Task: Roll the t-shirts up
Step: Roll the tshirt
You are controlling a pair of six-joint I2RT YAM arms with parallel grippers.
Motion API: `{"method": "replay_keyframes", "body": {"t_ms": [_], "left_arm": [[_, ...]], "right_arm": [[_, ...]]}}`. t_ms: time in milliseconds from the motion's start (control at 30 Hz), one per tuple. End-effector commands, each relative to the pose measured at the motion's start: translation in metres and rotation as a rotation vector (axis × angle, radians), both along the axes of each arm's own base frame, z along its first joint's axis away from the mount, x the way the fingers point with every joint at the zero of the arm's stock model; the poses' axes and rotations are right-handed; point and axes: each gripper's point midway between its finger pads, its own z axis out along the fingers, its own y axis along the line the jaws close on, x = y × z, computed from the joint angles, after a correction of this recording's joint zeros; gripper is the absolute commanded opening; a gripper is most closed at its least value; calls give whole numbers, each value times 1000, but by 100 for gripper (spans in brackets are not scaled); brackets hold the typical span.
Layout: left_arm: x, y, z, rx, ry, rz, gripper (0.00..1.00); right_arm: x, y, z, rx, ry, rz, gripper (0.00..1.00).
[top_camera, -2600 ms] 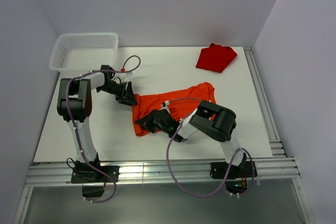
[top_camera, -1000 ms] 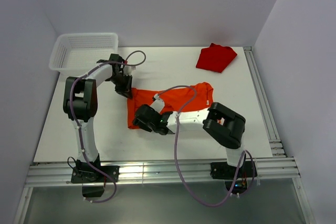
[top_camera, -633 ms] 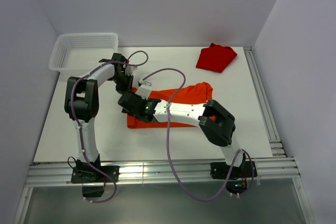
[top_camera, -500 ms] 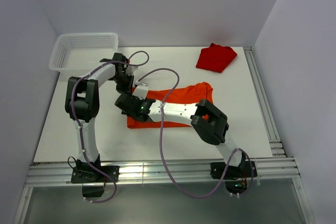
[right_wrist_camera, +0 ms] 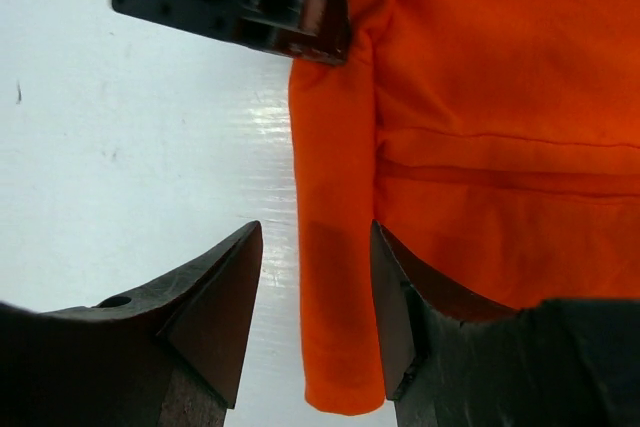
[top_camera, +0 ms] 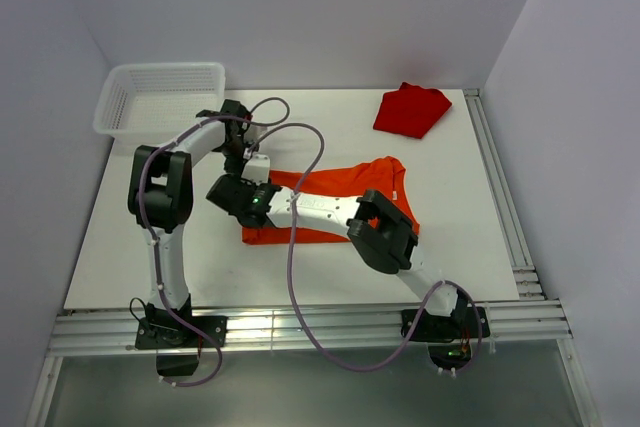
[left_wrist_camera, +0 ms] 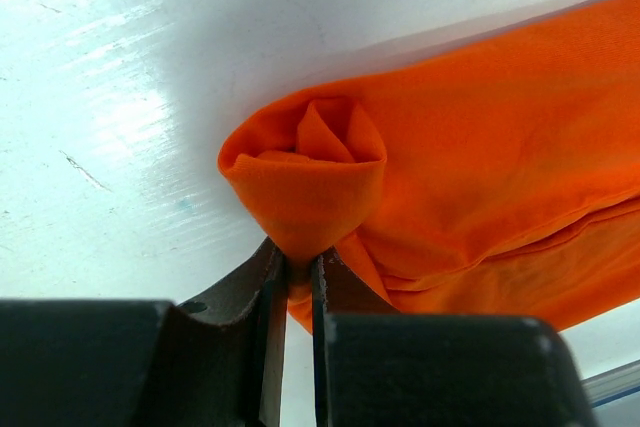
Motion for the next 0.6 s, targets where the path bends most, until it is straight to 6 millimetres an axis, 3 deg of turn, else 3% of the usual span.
{"method": "replay_keyframes", "body": {"t_ms": [0,367,567], "left_arm": [[5,-3,-9,30,-7,-19,9],[4,-10,-8,46,-5,-36,10],[5,-11,-8,46,-7,-40,13]], "right_arm": [[6,1,5,-61,-51,-7,54],[8,8,-11,-113,-39,-1,53],[-2,9,-28,-136,-5,12,49]]}}
